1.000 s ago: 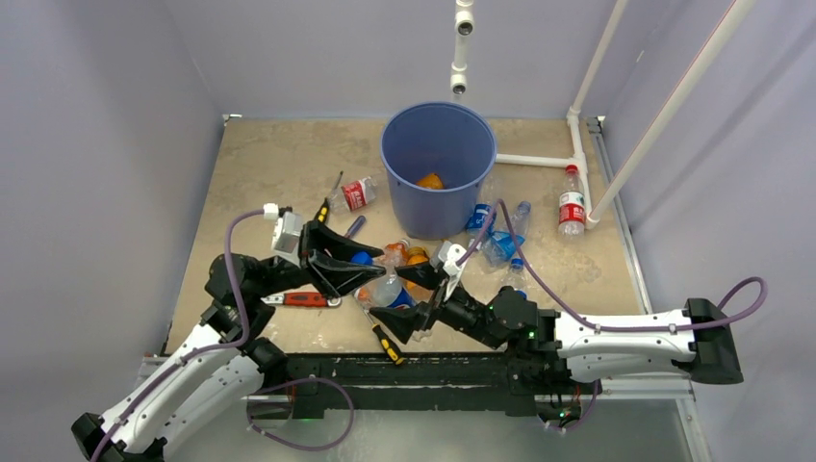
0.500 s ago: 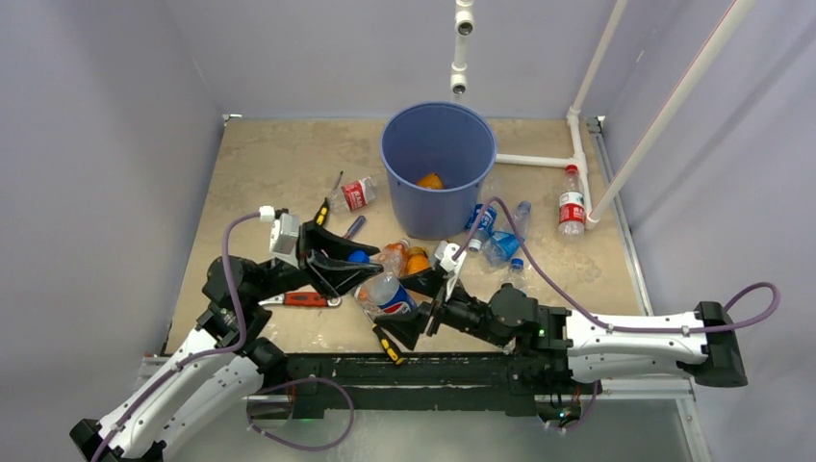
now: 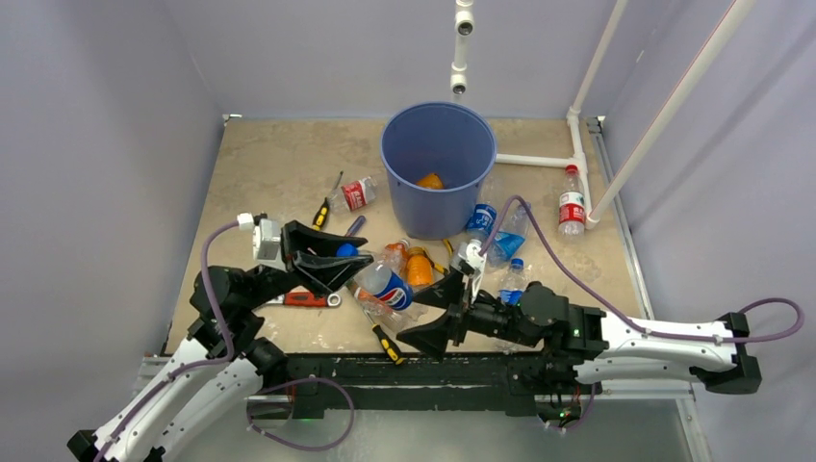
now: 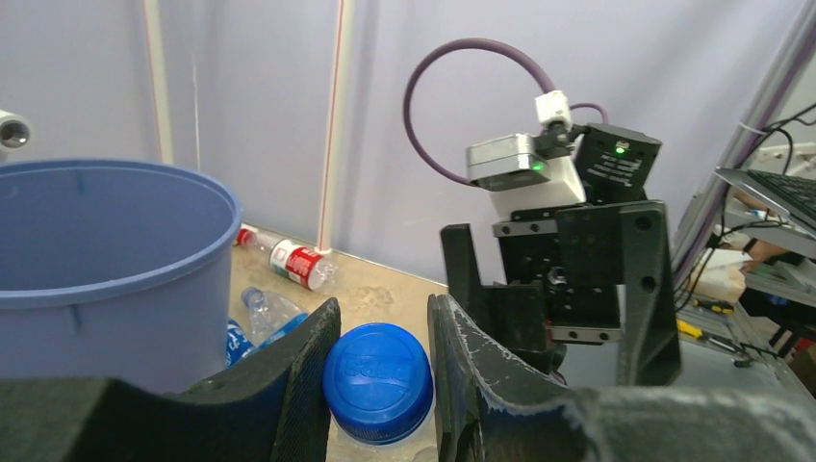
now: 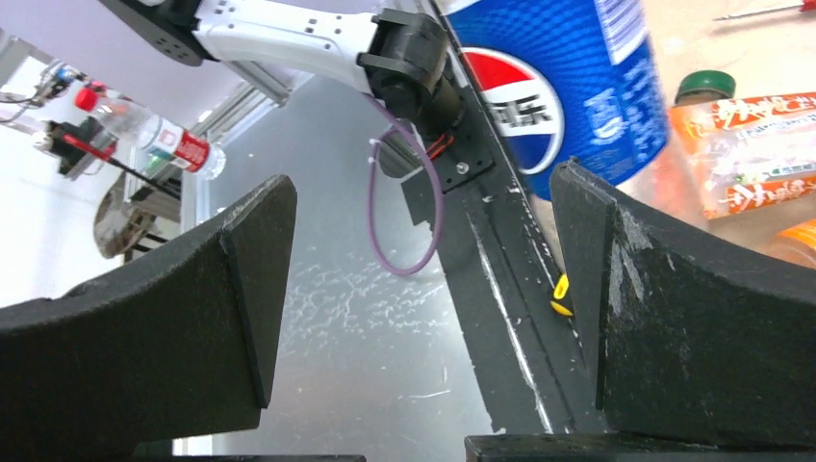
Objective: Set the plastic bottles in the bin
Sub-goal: Place the plastic bottle in the trash bin.
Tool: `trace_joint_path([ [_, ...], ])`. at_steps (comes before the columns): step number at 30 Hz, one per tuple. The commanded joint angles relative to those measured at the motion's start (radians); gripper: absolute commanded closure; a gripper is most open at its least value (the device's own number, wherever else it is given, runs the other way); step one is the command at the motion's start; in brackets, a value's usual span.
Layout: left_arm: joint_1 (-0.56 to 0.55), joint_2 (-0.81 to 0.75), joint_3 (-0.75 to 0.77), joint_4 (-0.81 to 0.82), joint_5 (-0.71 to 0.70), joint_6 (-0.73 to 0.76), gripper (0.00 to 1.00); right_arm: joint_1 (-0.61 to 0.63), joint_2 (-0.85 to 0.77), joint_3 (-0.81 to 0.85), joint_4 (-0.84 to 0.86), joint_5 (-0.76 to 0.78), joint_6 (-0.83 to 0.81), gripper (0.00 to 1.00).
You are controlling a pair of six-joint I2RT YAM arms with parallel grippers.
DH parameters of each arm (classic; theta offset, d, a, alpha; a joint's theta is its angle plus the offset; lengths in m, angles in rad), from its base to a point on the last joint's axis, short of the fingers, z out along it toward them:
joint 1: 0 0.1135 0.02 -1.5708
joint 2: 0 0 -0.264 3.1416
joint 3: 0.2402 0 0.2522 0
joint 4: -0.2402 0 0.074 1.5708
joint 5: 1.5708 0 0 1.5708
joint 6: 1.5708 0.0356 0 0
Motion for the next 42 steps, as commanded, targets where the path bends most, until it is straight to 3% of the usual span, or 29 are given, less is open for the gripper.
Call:
trace_joint_path([
  [1,0.003,0.052,0.039,0.028,-0.074,0.034,1.00,0.002,-0.055,0.044,-0.043,-0.060,0.039,0.01],
  [6,0.002,0.157,0.188,-0.005,-0.110,0.046,1.00,0.002,-0.087,0.029,-0.024,-0.038,0.031,0.01],
  [11,0.003,0.265,0.443,-0.051,-0.268,0.142,1.00,0.002,-0.124,-0.002,-0.002,-0.017,0.021,0.01],
  [19,0.002,0.557,0.796,0.037,-0.431,0.257,1.00,0.001,-0.175,-0.016,-0.048,0.101,0.015,0.01],
  [32,0.002,0.968,0.870,0.181,-0.538,0.380,1.00,0.002,-0.162,-0.012,-0.132,0.224,0.072,0.02],
  [42,0.002,0.981,0.804,0.151,-0.663,0.374,1.00,0.001,-0.207,-0.031,-0.228,0.395,0.174,0.02],
])
